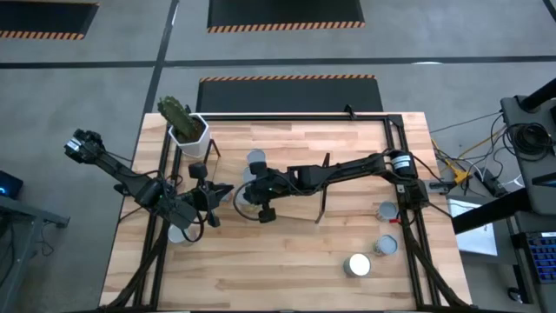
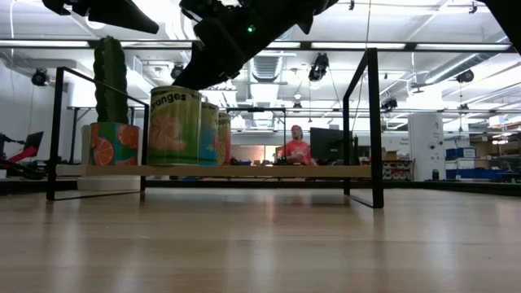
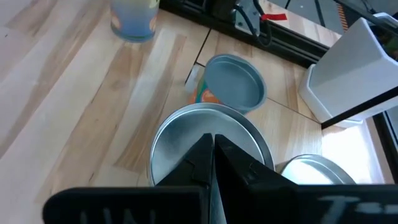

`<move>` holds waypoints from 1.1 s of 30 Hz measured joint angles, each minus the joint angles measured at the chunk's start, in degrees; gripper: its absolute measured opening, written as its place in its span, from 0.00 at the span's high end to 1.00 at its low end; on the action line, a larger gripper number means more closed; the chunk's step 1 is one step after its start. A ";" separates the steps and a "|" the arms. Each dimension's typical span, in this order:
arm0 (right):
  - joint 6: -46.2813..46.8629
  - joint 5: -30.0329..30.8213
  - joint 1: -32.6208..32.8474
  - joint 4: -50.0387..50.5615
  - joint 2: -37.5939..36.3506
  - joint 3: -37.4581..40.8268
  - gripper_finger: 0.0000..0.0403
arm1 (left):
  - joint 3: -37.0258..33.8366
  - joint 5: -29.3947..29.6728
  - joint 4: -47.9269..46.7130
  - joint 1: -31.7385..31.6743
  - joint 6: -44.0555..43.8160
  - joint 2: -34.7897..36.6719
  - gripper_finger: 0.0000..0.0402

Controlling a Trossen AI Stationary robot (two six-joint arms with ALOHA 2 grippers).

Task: Pick and place cans onto a shelf
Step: Put the canned oranges on the shelf, then put the canned cherries on the shelf

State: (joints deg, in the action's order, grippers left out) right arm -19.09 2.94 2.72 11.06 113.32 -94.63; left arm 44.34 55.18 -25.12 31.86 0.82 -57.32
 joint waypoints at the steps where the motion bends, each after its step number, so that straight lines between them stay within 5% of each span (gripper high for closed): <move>1: 0.00 0.02 0.00 0.13 0.00 0.00 0.98 | 0.00 0.00 0.00 0.00 0.00 -0.02 1.00; 33: -1.49 0.05 0.37 6.78 -0.50 -4.46 0.98 | 0.00 0.00 -0.04 0.00 0.00 -0.02 1.00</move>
State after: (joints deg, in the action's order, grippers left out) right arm -20.58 2.99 3.09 17.84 112.81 -99.09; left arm 44.34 55.18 -25.17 31.86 0.82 -57.34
